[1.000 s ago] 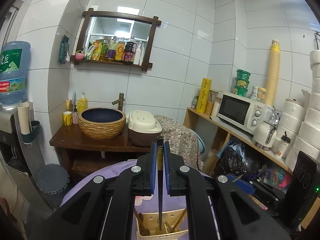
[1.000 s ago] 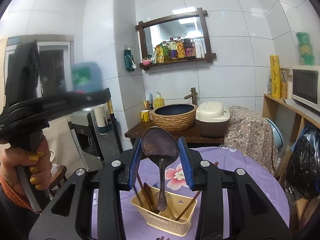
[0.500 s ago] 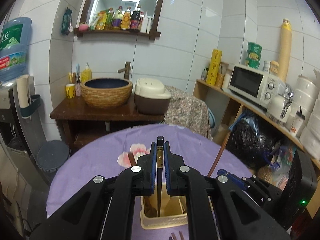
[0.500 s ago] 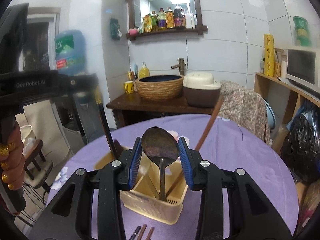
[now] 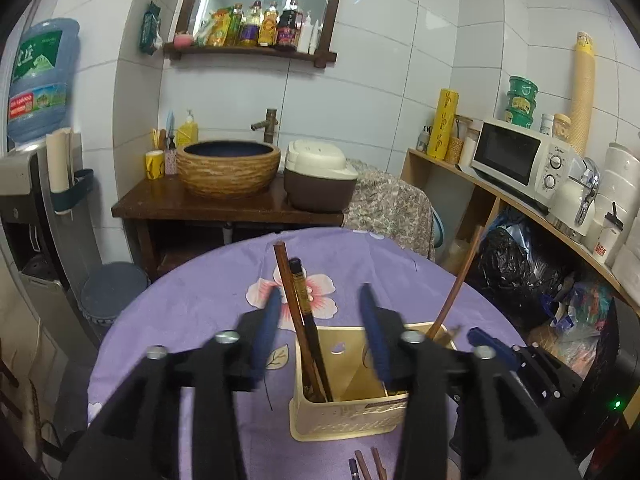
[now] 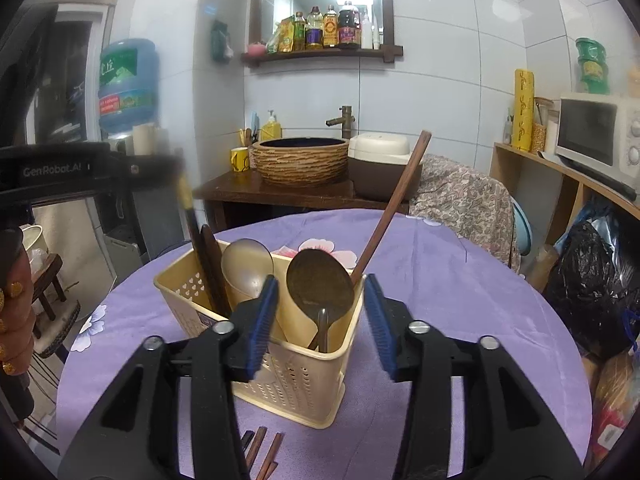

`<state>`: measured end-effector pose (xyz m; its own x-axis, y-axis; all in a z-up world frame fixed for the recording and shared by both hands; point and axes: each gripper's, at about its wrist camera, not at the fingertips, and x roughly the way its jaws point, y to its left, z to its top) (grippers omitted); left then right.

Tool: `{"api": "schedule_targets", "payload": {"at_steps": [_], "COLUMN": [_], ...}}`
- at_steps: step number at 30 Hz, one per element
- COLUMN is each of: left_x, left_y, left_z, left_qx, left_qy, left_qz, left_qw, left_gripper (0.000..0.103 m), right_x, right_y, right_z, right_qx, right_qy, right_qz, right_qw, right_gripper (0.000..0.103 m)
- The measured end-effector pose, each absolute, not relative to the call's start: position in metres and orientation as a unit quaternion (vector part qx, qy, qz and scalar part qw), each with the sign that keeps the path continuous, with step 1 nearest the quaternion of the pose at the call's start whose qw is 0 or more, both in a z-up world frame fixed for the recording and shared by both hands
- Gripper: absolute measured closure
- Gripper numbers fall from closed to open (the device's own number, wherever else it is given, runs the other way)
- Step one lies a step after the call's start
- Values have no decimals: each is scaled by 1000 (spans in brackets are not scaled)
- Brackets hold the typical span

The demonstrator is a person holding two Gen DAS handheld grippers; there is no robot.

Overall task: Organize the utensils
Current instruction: 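Withdraw both open tools back to the remaining chopsticks, then grasp a brown chopstick with the right tool while the left tool grasps a black chopstick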

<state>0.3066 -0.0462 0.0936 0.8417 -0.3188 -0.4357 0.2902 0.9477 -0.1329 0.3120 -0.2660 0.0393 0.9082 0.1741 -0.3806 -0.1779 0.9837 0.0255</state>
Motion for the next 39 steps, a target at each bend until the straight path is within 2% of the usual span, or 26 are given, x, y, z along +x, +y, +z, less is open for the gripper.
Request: {"api": "schedule_targets", "payload": {"at_steps": [3, 5, 9, 19, 24, 26, 29, 34, 38, 39], "left_x": [286, 270, 245, 215, 200, 196, 193, 190, 188, 186], "left_y": [-41, -37, -25, -10, -7, -6, -6, -10, -19, -22], "left_z": [99, 99, 87, -8, -38, -45, -54, -59, -63, -65], "left_qx": [-18, -12, -7, -5, -14, -10, -9, -7, -1, 2], "left_qy": [203, 187, 180, 295, 329, 335, 346, 350, 354, 355], "left_qz": [-155, -150, -138, -126, -121, -115, -115, -120, -127, -129], "left_qw": [967, 971, 974, 947, 936, 935, 931, 929, 927, 926], "left_gripper": [41, 24, 12, 11, 12, 12, 12, 12, 12, 12], "right_x": [295, 284, 259, 215, 199, 195, 193, 192, 193, 193], "right_y": [-272, -277, -284, -276, -255, -247, -239, -228, -229, -233], "right_z": [44, 46, 41, -38, -70, -80, -90, -96, -96, -96], "right_qx": [3, 13, 18, 48, 48, 46, 45, 32, 25, 29], "right_qy": [183, 188, 224, 360, 402, 416, 427, 436, 433, 433], "right_qz": [85, 85, 74, 89, 113, 119, 120, 104, 87, 86], "right_qw": [979, 978, 972, 928, 907, 900, 895, 893, 897, 897], "right_gripper": [43, 41, 40, 42, 52, 62, 70, 76, 93, 94]}}
